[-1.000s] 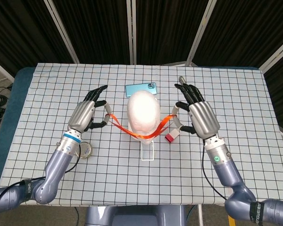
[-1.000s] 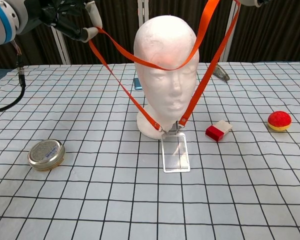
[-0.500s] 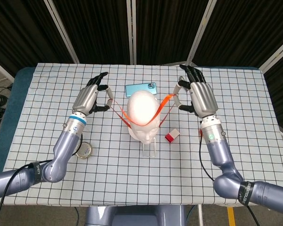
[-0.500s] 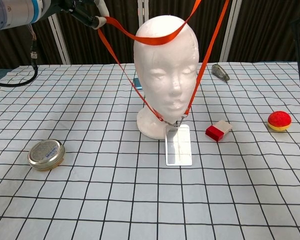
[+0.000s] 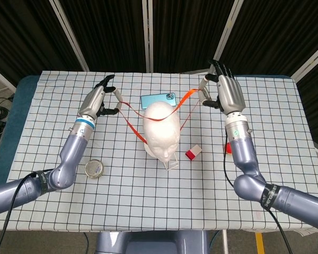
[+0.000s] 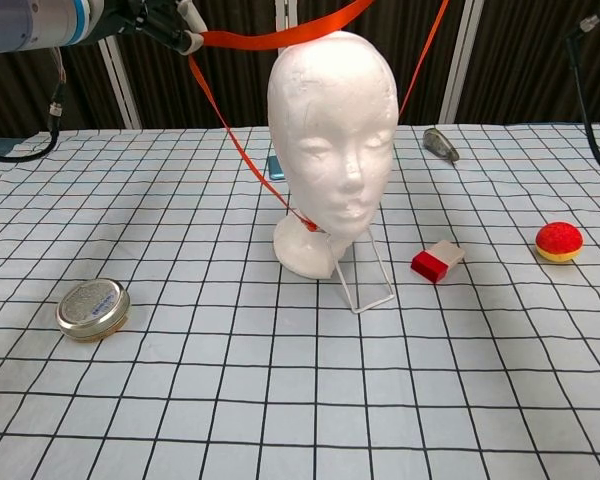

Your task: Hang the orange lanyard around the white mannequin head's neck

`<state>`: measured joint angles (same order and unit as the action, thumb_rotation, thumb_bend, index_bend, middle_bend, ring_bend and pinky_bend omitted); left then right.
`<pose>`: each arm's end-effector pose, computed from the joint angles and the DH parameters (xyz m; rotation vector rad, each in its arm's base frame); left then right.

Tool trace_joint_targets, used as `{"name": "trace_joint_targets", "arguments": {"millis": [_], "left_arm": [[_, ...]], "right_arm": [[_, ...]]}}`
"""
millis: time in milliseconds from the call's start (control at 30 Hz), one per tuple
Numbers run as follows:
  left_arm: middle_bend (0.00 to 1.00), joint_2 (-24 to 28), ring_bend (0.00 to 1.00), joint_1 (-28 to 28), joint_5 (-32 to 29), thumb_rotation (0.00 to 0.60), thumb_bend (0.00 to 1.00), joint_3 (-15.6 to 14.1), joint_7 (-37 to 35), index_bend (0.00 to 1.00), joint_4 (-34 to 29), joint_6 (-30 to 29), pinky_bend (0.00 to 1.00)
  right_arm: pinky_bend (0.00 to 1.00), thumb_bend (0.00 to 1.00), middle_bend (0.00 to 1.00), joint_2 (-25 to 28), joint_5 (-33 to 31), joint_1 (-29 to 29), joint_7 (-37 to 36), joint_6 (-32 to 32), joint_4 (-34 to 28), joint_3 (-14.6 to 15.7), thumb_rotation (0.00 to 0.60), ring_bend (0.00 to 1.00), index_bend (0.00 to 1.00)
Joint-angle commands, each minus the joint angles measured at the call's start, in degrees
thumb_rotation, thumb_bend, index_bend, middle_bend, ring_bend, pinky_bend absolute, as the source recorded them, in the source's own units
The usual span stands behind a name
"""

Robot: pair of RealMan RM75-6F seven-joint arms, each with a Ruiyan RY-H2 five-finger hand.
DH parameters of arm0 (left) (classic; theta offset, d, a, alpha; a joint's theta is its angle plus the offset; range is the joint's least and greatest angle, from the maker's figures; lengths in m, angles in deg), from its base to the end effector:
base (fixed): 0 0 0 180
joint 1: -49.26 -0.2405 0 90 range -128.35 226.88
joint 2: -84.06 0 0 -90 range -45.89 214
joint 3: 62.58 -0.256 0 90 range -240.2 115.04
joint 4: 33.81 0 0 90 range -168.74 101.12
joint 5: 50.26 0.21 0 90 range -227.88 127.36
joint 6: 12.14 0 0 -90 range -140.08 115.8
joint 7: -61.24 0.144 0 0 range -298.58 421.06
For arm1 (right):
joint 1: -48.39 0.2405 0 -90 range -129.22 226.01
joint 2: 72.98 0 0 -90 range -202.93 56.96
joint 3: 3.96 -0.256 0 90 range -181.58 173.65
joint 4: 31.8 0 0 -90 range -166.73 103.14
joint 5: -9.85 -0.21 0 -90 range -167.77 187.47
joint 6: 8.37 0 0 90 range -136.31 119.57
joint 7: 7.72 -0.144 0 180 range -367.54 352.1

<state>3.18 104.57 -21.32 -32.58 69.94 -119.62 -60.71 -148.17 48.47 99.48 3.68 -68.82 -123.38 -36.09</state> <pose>-0.0707 0.4431 0.0709 -1.3467 -1.4933 -1.2650 -0.0731 -0.4362 0.1370 1.2643 -1.1644 1.3735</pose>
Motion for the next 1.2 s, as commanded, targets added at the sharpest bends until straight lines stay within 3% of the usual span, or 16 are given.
{"name": "trace_joint_targets", "arguments": {"millis": [33,167,233,300,367,400,500,833,967,1100,1200], "left_arm": [[0.0,-0.68,0.0,1.31,-2.34,0.6,0.56,-0.93,0.06,0.65,2.53,1.32,0.0],[0.0,-1.62,0.0,2.45,-3.36,0.6,0.57,-1.96,0.14,0.58,5.8,2.62,0.0],[0.0,-2.11,0.0,2.75,-3.69,0.6,0.55,-2.19,-0.32,0.43,7.14,3.33,0.0],[0.0,-2.64,0.0,2.95,-3.52,0.6,0.38,-2.45,-0.95,0.11,8.58,4.18,0.0],[0.0,-2.84,0.0,3.04,-3.32,0.6,0.12,-2.84,-1.35,0.0,9.43,5.2,0.0],[0.0,-2.85,0.0,3.09,-3.57,0.6,0.04,-3.16,-1.47,0.0,9.89,6.02,0.0],[0.0,-2.7,0.0,3.42,-4.42,0.6,0.0,-4.32,-0.83,0.0,10.87,7.32,0.0],[0.0,-1.77,0.0,1.72,-0.41,0.6,0.0,-5.34,-2.78,0.0,10.08,4.93,0.0],[0.0,1.62,0.0,-1.57,5.81,0.6,0.0,-7.68,-3.0,0.0,6.09,2.44,0.0],[0.0,7.93,0.0,-8.19,14.4,0.6,0.0,-12.57,-2.0,0.0,-1.69,-3.9,0.0],[0.0,9.9,0.0,-11.75,18.89,0.6,0.0,-14.91,-1.36,0.0,-4.5,-9.05,0.0]], "right_arm": [[0.0,0.44,0.09,-2.47,-2.05,2.23,2.09,0.99,4.62,1.4,0.6,0.0,0.78],[0.0,0.44,0.09,-4.37,-3.13,3.55,2.32,2.18,8.98,1.95,0.6,0.0,0.77],[0.0,0.43,0.09,-5.11,-3.63,3.95,2.22,3.01,11.09,2.23,0.6,0.0,0.72],[0.0,0.38,0.06,-5.7,-3.79,4.19,2.06,3.88,13.05,2.64,0.6,0.0,0.5],[0.0,0.28,0.02,-5.94,-3.59,4.18,1.8,4.7,14.22,3.1,0.6,0.0,0.27],[0.0,0.23,0.0,-5.97,-3.61,4.13,1.71,5.3,14.78,3.39,0.6,0.0,0.18],[0.0,0.19,0.0,-5.76,-3.94,3.91,1.92,6.81,16.09,4.27,0.6,0.0,0.09],[0.0,0.21,0.0,-4.18,1.12,1.39,-0.39,5.28,15.99,5.85,0.6,0.0,0.08],[0.0,0.29,0.0,-0.09,5.93,-2.13,-1.13,3.52,11.13,8.08,0.6,0.0,0.08],[0.0,0.44,0.0,6.73,14.8,-9.41,-4.3,0.66,3.08,13.28,0.6,0.0,0.09],[0.0,0.54,0.0,9.4,19.62,-12.63,-6.66,-0.05,0.34,16.06,0.6,0.0,0.11]]}}
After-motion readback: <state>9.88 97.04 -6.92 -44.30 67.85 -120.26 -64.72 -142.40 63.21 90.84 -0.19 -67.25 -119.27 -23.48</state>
